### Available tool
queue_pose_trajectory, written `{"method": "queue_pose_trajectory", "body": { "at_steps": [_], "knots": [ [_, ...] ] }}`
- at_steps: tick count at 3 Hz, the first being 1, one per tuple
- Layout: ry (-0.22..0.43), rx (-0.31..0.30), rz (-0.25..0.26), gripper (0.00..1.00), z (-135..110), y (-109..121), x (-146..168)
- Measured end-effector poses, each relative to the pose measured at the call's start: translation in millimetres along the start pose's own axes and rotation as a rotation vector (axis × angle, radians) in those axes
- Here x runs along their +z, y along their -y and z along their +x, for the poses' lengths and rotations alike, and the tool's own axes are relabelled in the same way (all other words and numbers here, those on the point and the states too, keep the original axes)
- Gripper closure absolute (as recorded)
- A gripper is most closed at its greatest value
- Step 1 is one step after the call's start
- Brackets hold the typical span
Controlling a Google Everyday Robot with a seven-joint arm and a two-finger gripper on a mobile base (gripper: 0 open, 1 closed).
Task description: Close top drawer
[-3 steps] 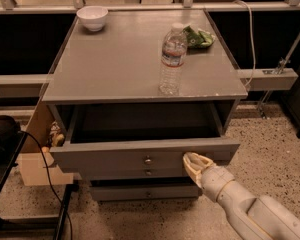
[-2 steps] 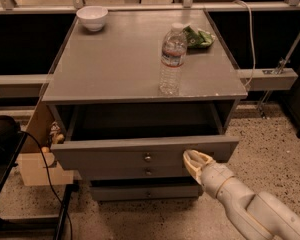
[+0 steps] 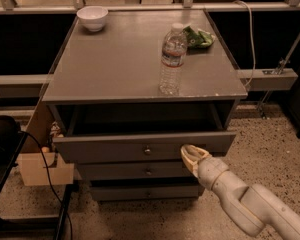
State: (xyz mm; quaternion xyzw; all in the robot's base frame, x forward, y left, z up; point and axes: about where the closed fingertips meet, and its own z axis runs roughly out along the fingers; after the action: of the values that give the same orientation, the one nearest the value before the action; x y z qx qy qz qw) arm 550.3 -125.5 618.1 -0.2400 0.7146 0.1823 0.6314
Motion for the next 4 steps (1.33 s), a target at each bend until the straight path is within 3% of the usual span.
{"method": "queue_pose_trajectory", "body": {
  "at_steps": [4],
  "knots": [
    [-0.016, -0.014, 0.0, 1.0, 19.2, 20.6, 43.1]
  ]
}}
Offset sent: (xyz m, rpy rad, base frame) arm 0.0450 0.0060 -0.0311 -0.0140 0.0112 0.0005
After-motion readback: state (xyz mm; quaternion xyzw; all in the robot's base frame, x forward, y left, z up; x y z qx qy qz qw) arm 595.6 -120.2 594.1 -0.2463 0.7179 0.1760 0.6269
